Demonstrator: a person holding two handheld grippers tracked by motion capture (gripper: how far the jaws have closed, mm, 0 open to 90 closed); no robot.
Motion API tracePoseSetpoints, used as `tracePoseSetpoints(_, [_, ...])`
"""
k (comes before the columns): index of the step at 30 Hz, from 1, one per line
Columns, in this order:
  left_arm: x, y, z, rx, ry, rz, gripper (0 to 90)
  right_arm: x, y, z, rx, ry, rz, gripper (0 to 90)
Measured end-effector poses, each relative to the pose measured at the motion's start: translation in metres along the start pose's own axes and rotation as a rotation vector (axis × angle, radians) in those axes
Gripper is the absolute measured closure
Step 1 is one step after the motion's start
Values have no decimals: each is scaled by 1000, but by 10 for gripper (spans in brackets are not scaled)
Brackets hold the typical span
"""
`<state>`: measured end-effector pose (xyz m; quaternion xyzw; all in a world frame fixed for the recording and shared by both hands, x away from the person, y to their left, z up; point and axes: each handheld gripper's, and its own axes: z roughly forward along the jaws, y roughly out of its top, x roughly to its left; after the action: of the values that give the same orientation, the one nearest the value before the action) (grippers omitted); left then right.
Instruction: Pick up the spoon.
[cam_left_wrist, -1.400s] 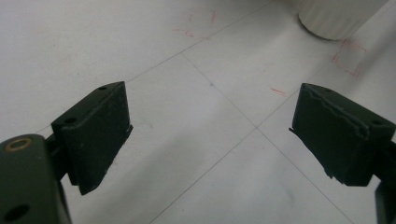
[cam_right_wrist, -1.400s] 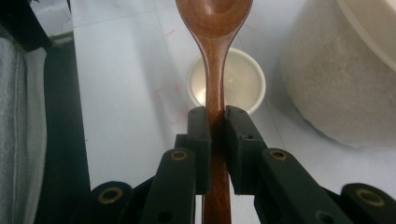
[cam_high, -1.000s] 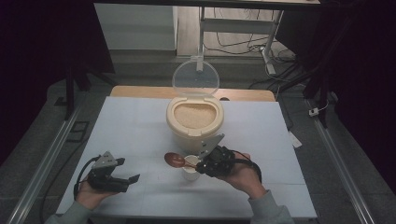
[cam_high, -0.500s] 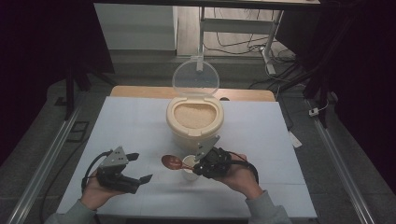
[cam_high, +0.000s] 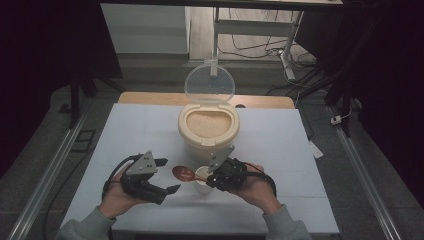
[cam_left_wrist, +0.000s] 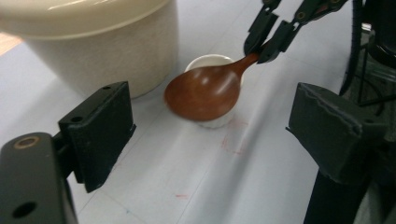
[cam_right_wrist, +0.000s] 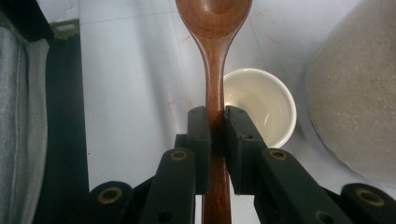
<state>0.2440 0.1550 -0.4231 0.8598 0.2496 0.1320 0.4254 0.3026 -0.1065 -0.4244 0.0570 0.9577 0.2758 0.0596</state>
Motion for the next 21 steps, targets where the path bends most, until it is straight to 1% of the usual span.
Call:
tracePoseSetpoints(5, [-4, 10, 6, 15, -9, 39, 175, 0, 0, -1, -3, -6, 2, 810])
tracePoseSetpoints(8, [-4, 18, 11, 29, -14, 48, 182, 0, 0, 0, -2, -5, 4, 810])
tracePoseSetpoints(10, [-3, 24, 13, 30, -21, 52, 188, 0, 0, 0, -5, -5, 2, 810])
tracePoseSetpoints(12, [-2, 30, 15, 24, -28, 45, 190, 1, 0, -1, -11, -8, 4, 810])
tracePoseSetpoints(13, [-1, 33, 15, 26, -32, 52, 191, 1, 1, -2, -13, -9, 3, 809])
tracePoseSetpoints(16, [1, 39, 17, 28, -40, 52, 193, 1, 0, -6, -26, -15, 1, 809])
tracePoseSetpoints(18, [2, 42, 20, 38, -45, 56, 197, 1, 0, -7, -31, -18, 1, 810])
tracePoseSetpoints(21, [0, 42, 23, 61, -38, 81, 200, 1, 0, -8, -35, -17, -2, 809])
